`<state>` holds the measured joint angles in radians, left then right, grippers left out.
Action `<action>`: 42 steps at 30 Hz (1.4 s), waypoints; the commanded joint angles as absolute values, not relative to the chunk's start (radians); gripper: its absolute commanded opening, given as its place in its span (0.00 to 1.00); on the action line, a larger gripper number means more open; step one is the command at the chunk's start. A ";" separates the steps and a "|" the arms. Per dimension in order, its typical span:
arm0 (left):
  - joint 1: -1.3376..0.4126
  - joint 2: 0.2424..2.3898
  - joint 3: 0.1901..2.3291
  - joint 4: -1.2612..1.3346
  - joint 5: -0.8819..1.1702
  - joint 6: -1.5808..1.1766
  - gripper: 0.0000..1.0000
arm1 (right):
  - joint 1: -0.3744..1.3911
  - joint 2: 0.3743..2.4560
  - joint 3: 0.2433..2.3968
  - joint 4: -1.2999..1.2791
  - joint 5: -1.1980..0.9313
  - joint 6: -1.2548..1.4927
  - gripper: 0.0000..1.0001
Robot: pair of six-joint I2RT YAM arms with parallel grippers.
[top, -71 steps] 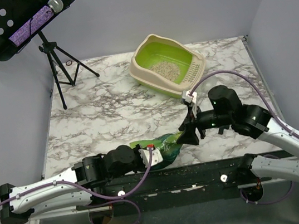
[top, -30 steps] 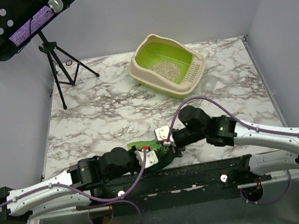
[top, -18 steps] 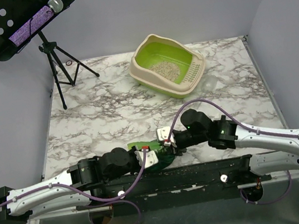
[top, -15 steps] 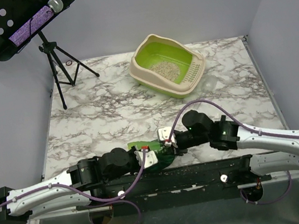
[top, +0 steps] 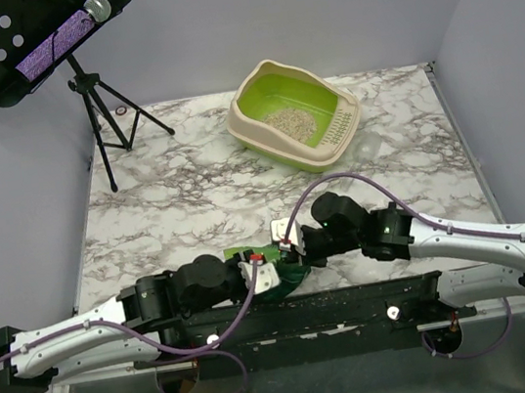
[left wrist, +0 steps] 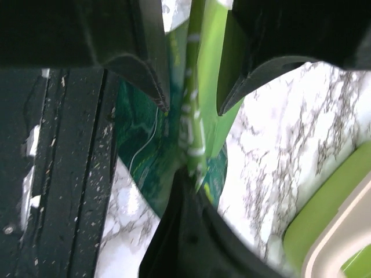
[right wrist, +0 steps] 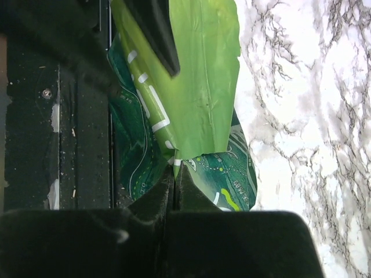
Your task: Fill the litter box with clean litter
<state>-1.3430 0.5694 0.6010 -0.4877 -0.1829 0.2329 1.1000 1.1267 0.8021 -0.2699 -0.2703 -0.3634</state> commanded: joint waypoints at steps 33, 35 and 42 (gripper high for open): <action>-1.321 0.693 0.601 -0.423 -0.310 0.264 0.00 | 1.092 0.925 0.868 -0.557 -0.103 -0.347 0.56; -1.321 0.680 0.597 -0.422 -0.307 0.264 0.00 | 1.091 0.902 0.876 -0.612 -0.109 -0.383 0.56; -1.321 0.676 0.597 -0.420 -0.308 0.261 0.00 | 1.092 0.876 0.851 -0.628 -0.095 -0.446 0.56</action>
<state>-1.3289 0.6937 0.5976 -0.4091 -0.2543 0.2516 1.0935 0.8776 0.8574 -0.5682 -0.1219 -0.3965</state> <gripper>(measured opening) 0.014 0.561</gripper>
